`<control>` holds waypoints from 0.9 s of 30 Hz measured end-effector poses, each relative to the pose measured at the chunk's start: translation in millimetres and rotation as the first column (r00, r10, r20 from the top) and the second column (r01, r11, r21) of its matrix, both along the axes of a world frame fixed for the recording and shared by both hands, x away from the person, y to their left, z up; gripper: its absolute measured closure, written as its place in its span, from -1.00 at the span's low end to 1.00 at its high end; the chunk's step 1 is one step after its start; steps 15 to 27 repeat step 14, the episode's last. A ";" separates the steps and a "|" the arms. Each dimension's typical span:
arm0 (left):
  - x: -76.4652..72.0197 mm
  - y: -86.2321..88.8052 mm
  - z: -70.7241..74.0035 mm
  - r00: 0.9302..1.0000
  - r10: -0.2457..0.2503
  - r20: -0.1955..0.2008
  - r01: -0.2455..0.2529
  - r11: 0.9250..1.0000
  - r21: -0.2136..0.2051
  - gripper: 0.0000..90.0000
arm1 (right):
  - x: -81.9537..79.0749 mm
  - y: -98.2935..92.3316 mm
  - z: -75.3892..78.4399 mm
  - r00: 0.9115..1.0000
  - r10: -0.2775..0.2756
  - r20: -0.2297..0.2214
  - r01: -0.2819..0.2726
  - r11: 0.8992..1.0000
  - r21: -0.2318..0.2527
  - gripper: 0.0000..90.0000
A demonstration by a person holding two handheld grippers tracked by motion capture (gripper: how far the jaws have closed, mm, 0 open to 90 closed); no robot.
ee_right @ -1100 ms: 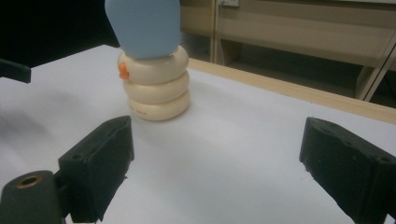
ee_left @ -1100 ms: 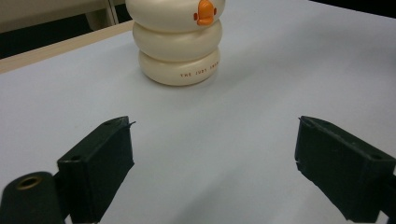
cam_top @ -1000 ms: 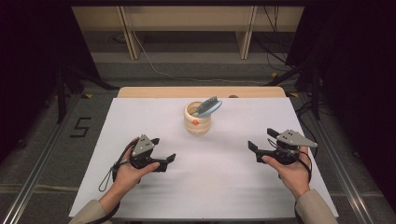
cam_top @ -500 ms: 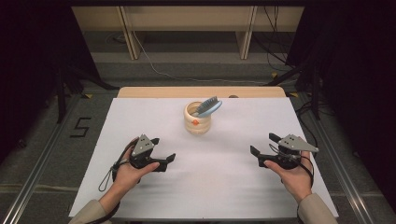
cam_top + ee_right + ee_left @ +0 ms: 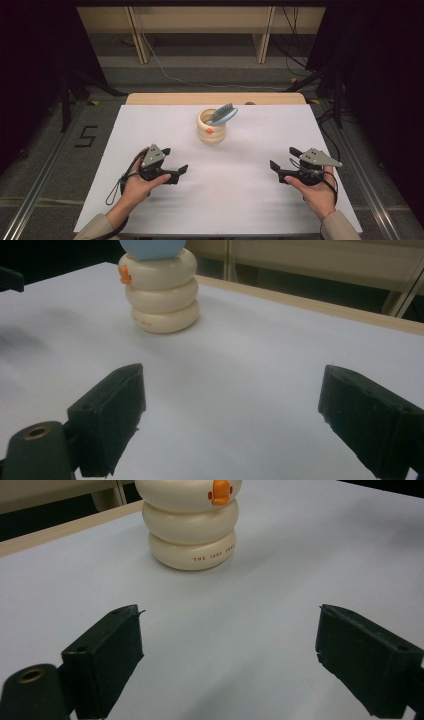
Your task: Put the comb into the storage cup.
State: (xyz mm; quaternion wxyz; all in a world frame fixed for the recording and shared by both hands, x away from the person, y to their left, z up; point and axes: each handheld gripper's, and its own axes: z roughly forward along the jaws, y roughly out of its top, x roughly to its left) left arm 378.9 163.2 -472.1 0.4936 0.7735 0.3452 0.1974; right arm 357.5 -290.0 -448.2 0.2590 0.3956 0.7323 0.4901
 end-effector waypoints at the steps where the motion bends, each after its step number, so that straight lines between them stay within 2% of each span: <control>1: 0.1 0.1 0.0 1.000 0.000 0.002 0.000 1.000 0.002 -0.75 | 0.2 0.1 -0.5 1.000 0.001 0.002 -0.001 1.000 0.004 -0.71; 27: 0.2 -0.5 -0.3 1.000 -0.002 0.000 0.002 1.000 0.000 -0.75 | -0.2 -0.6 -0.6 1.000 0.013 0.002 -0.013 1.000 0.022 -0.67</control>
